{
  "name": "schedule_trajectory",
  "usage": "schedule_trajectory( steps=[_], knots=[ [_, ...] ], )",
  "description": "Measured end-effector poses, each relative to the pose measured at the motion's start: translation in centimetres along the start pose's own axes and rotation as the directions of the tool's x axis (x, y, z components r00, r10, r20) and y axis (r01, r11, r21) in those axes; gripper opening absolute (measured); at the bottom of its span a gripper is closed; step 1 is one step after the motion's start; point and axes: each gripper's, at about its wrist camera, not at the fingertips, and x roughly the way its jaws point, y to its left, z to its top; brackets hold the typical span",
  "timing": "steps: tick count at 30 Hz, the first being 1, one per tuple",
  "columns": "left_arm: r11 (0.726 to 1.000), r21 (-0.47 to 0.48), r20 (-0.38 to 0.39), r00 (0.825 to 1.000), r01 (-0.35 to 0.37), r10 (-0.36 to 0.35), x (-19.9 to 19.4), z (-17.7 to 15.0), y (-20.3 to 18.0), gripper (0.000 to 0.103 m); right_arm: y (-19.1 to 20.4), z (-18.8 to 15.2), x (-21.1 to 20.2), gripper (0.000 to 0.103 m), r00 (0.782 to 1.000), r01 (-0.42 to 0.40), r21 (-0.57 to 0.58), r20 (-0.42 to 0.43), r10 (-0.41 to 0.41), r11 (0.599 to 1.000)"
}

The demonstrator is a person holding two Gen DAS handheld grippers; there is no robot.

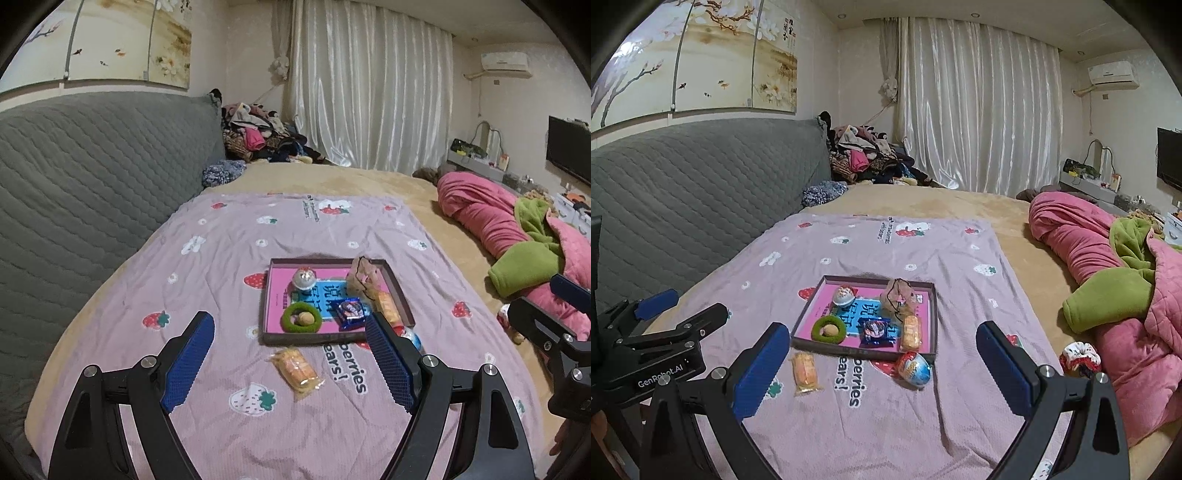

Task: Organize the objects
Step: 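Open both tools and withdraw them from the tray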

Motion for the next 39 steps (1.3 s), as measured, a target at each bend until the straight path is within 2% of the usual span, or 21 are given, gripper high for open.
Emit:
schedule_trajectory(
  steps=[20, 32, 39],
  knots=[
    [1.000, 0.023, -0.152, 0.988, 0.006, -0.002, 5.0, -5.4, -1.4, 0.085, -1.5, -5.9, 3.5, 0.102, 0.991, 0.003, -0.014, -0.135, -0.005, 1.000],
    [0.999, 0.033, -0.249, 0.969, -0.001, 0.009, 8.6, -8.6, -1.8, 0.085, -1.9, -8.8, 6.3, 0.102, 0.977, 0.000, -0.020, -0.211, -0.004, 1.000],
    [1.000, 0.026, -0.281, 0.960, -0.003, 0.010, 10.3, -9.5, -1.6, 0.085, -2.0, -9.8, 7.8, 0.102, 0.970, -0.002, -0.019, -0.242, -0.003, 1.000]
  ],
)
